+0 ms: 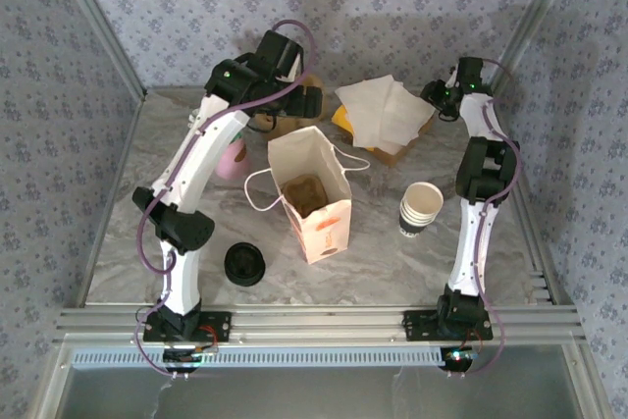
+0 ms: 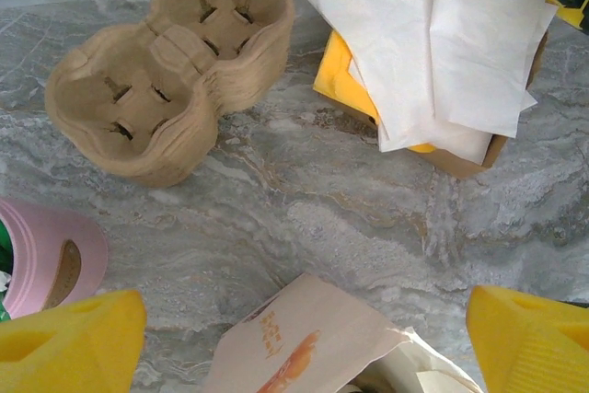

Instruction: Pack the takeout coffee

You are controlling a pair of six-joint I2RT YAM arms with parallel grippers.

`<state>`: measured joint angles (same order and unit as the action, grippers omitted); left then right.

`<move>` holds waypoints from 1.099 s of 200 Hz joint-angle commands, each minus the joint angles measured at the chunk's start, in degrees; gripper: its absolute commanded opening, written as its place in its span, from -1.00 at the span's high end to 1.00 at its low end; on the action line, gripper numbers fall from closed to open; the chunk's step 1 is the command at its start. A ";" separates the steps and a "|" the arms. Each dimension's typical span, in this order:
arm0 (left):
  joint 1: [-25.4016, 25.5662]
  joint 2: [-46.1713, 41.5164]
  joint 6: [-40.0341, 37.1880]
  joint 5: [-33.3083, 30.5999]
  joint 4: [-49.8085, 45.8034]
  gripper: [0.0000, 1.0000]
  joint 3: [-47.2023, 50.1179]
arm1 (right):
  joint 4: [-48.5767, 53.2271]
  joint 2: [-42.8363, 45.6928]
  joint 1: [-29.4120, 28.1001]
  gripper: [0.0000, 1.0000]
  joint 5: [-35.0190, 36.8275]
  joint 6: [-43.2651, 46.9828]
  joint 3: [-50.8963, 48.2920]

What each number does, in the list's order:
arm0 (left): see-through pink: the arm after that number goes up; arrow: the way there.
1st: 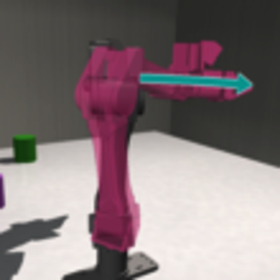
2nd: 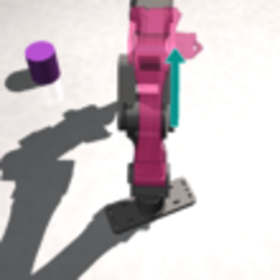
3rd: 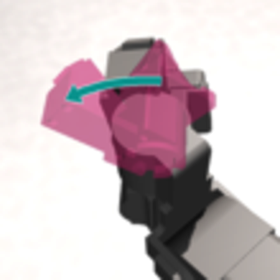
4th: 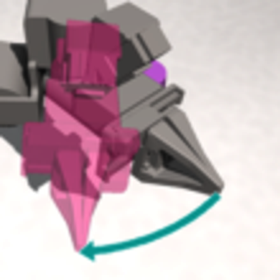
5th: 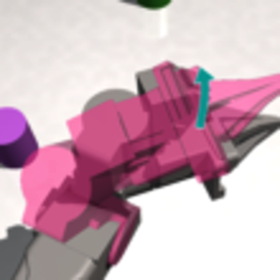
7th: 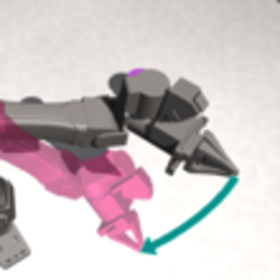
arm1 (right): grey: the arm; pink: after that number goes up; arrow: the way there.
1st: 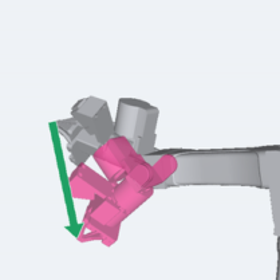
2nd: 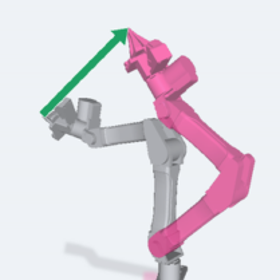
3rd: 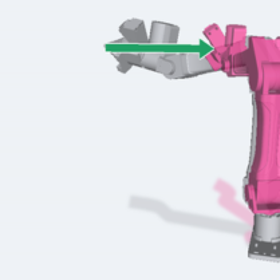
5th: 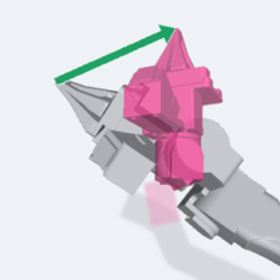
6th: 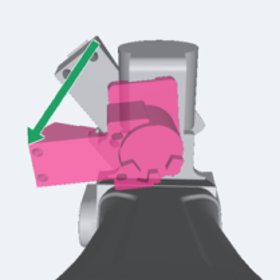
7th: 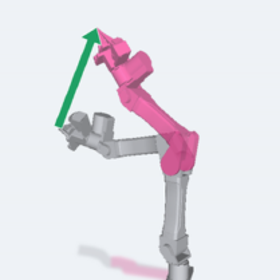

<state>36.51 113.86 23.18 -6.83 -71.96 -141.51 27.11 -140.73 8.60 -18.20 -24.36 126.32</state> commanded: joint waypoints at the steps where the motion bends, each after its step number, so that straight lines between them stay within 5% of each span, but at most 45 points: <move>1: 0.44 0.03 -0.06 0.79 -0.89 -0.79 -1.66 | -0.74 4.17 -0.44 0.05 0.97 1.40 -1.44; 51: 0.74 -0.76 -0.17 0.39 -1.51 -0.79 -1.18 | 0.55 3.74 -0.56 0.11 1.05 1.86 -2.97; 113: 0.70 -0.27 -0.20 0.19 -1.42 -0.80 -1.90 | 0.84 3.58 0.12 -0.28 3.41 3.18 -2.88; 220: 0.84 3.10 -0.23 0.64 -3.36 -0.81 -6.64 | 2.34 -1.73 0.38 -0.27 0.53 2.56 0.46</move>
<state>36.88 116.01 23.18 -6.83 -73.93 -145.71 28.49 -141.12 8.75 -16.43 -22.02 125.19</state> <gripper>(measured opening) 0.903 0.637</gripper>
